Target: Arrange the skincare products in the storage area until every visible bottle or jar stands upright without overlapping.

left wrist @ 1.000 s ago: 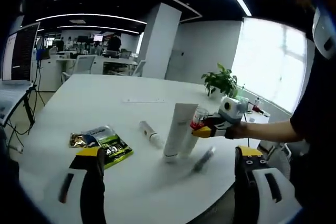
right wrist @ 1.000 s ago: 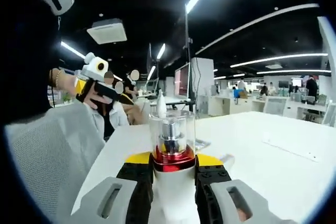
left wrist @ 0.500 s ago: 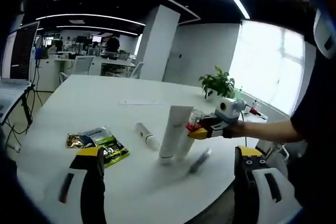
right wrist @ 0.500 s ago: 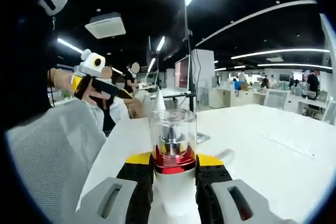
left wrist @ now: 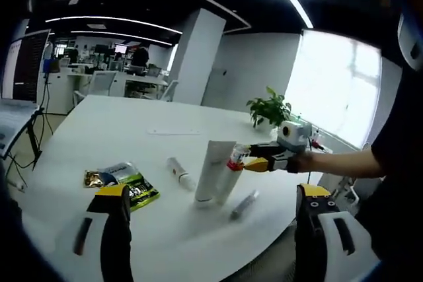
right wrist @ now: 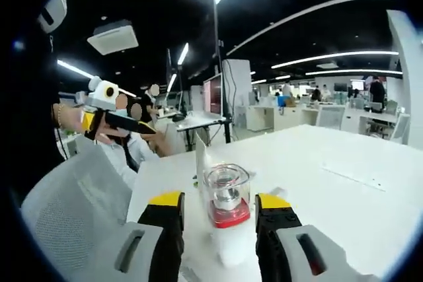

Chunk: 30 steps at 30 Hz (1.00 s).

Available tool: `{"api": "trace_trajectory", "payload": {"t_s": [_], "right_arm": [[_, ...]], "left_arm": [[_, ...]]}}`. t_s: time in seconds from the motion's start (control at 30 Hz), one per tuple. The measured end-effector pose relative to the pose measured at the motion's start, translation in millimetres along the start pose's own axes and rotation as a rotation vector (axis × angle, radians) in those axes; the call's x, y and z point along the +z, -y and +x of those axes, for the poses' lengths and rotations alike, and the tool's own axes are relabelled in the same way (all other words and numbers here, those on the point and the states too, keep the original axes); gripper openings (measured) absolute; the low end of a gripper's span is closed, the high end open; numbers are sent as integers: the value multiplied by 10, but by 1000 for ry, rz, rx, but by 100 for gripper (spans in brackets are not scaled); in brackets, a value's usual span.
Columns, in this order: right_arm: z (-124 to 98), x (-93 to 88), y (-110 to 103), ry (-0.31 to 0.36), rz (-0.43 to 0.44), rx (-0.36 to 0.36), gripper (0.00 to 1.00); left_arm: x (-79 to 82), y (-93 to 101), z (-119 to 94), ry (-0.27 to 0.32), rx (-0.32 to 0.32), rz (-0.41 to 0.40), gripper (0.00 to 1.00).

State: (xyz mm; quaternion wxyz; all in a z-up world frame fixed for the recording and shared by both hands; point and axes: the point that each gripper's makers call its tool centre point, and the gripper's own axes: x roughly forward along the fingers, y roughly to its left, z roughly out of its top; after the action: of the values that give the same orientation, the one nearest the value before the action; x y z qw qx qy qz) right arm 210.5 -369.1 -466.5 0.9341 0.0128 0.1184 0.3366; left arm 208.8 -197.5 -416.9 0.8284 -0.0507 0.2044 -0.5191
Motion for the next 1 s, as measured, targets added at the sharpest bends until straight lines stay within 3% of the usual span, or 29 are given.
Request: {"api": "trace_trajectory", "payload": {"t_s": [0.13,0.17,0.23,0.47,0.57,0.73,0.93,1.0], "right_arm": [[-81,52,-61,-8,16,-39,44],[-107,134,-76,36,54,-47,47],[-162,182,-68,54,57,-73,50],[-367,171,-107,25,59,-156,61],[-458,193,-165,40,57,-197,64],[-614,102,-256,28,93,-254,70],[-748,-134,-394,-19,176,-309,71],[-801,-248,-474,-47,247,-327,72]], "left_arm": [[-30,30,-30,-21,-12,5,98],[-50,39,-44,-32,-14,9,98],[-87,22,-63,-50,-5,22,99],[-167,31,-122,-87,-20,26,99],[-223,33,-153,-129,-22,96,99],[-356,37,-185,-202,-35,145,99],[-420,-19,-295,-215,-37,100,99],[-446,-33,-345,-215,-29,87,99]]}}
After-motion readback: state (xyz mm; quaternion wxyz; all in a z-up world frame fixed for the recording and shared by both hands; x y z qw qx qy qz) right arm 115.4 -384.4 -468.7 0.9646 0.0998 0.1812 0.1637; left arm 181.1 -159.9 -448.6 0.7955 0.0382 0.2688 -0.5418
